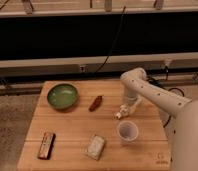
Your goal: Place the bottle in the ceramic bowl
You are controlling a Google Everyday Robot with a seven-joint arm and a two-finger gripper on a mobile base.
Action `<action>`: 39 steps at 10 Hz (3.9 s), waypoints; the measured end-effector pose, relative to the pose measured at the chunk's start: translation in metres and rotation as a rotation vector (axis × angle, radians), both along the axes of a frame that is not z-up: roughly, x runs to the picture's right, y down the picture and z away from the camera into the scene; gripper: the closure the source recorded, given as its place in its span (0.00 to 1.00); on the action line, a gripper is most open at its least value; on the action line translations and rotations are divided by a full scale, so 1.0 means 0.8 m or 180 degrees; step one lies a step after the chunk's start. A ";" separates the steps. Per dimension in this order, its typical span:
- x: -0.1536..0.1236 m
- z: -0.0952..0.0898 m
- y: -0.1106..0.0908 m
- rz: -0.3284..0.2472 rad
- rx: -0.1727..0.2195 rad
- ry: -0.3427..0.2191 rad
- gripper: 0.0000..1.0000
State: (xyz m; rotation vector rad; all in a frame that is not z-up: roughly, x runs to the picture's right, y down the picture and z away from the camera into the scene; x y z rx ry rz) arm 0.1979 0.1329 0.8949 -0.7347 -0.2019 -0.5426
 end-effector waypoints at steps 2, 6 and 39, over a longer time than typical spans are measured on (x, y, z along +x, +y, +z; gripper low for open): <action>0.001 0.000 0.002 -0.0012 0.0003 -0.0014 0.99; 0.002 -0.001 0.003 -0.0019 0.0002 -0.0019 0.99; 0.013 -0.002 0.015 -0.0223 0.0040 -0.0128 0.99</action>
